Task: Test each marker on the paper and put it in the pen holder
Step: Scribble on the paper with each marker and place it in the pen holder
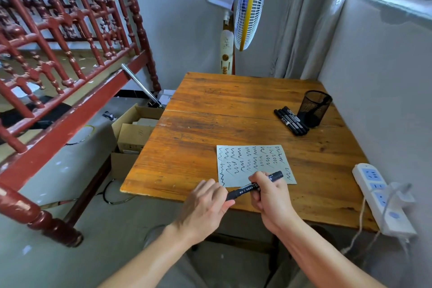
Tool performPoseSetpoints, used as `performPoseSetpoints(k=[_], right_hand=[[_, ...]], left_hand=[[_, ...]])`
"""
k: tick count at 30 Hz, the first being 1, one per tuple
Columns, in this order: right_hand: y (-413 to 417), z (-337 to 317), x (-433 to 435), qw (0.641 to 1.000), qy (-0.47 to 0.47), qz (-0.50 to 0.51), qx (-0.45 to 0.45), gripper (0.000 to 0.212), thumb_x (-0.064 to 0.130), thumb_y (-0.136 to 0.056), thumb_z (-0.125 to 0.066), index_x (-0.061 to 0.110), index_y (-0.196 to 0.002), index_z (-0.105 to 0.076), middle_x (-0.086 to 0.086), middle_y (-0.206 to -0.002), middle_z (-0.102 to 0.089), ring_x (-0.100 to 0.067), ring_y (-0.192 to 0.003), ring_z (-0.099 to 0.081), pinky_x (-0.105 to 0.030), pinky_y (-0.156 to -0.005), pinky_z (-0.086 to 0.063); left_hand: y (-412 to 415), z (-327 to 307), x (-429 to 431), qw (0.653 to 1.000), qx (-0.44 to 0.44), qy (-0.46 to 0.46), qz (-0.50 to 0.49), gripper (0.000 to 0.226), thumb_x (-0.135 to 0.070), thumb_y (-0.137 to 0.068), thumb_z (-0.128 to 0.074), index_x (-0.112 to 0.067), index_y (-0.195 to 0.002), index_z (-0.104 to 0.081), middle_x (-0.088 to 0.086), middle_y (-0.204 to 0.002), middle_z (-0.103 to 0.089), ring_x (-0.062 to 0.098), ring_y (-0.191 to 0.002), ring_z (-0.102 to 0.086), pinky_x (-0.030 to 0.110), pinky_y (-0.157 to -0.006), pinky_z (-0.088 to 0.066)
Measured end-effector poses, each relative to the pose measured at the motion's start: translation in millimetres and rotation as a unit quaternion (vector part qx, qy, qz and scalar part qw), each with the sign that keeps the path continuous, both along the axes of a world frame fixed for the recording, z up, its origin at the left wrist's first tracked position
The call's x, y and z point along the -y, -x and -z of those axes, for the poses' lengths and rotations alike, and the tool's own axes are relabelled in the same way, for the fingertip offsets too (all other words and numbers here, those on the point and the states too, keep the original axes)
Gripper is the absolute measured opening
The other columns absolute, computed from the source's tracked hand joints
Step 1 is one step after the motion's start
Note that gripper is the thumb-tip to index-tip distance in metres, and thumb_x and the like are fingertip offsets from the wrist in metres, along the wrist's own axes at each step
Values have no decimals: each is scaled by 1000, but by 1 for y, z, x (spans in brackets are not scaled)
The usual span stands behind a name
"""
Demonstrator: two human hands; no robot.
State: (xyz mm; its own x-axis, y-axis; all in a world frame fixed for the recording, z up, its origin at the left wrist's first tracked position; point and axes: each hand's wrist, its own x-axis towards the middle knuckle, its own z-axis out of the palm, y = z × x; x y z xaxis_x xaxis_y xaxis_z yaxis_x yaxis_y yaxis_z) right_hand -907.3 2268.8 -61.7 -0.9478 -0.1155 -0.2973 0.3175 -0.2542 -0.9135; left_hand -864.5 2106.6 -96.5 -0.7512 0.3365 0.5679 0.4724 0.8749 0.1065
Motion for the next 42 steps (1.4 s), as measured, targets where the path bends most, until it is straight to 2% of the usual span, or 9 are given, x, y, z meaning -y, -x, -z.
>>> performPoseSetpoints(k=[5, 7, 11, 17, 20, 24, 27, 34, 42], right_hand=[[35, -9, -36, 994, -29, 101, 41, 19, 9, -86, -55, 14, -70, -47, 3, -42, -38, -8, -35, -26, -21, -40, -17], [44, -11, -50, 992, -63, 105, 25, 13, 12, -88, -56, 12, -76, -53, 1, -48, -44, -9, -38, -34, -23, -41, -23], [43, 2, -38, 991, -110, 61, -47, 14, 18, -94, -58, 5, -89, -60, -9, -63, -62, -12, -48, -54, -19, -41, -36], [39, 40, 5, 974, -192, 32, -115, 21, 24, -93, -62, 7, -82, -67, -10, -63, -72, -18, -59, -67, -31, -69, -51], [40, 47, 12, 971, -191, 38, -138, 25, 21, -92, -64, -1, -80, -66, -7, -58, -68, -14, -54, -64, -12, -61, -48], [38, 50, 14, 967, -204, 20, -150, 25, 22, -92, -66, 2, -77, -64, -4, -58, -68, -23, -57, -67, -12, -57, -49], [37, 51, 14, 965, -213, 31, -151, 24, 21, -92, -66, 2, -77, -63, -7, -60, -68, -18, -55, -66, -7, -56, -45], [33, 50, 9, 966, -215, 35, -142, 25, 15, -90, -65, 8, -67, -58, -13, -59, -68, -16, -50, -61, -26, -55, -51], [32, 49, 4, 965, -223, 42, -127, 23, 9, -88, -62, 6, -66, -55, -13, -56, -66, -12, -45, -56, -23, -48, -47]], left_hand=[[1, 14, 38, 995, 37, -79, -40, 37, -38, -100, -30, -14, -75, -40, -4, -68, -42, 13, -64, -37, 25, -56, -33], [1, 21, 52, 992, 68, -87, -63, 38, -42, -100, -27, -16, -75, -41, -8, -71, -40, 11, -66, -36, 26, -58, -34], [15, 36, 45, 989, 95, -73, -90, 41, -43, -97, -31, -13, -91, -58, -3, -88, -56, 13, -84, -48, 29, -72, -38], [37, 46, 31, 984, 123, -57, -116, 36, -40, -90, -41, -16, -102, -64, -2, -101, -60, 17, -96, -53, 33, -78, -44], [38, 46, 30, 981, 131, -53, -135, 36, -42, -89, -41, -20, -106, -65, -3, -104, -60, 16, -98, -51, 34, -80, -43], [39, 47, 32, 980, 138, -41, -137, 37, -43, -89, -42, -23, -108, -65, -2, -106, -60, 17, -101, -51, 36, -81, -42], [40, 47, 32, 980, 142, -38, -137, 37, -45, -89, -41, -24, -107, -66, -3, -107, -60, 17, -102, -50, 36, -82, -41], [40, 48, 32, 979, 145, -39, -141, 37, -46, -89, -40, -26, -108, -65, -4, -108, -58, 16, -103, -49, 35, -84, -40], [39, 47, 31, 977, 150, -37, -148, 38, -47, -89, -38, -26, -108, -65, -4, -109, -58, 16, -104, -48, 35, -85, -39]])
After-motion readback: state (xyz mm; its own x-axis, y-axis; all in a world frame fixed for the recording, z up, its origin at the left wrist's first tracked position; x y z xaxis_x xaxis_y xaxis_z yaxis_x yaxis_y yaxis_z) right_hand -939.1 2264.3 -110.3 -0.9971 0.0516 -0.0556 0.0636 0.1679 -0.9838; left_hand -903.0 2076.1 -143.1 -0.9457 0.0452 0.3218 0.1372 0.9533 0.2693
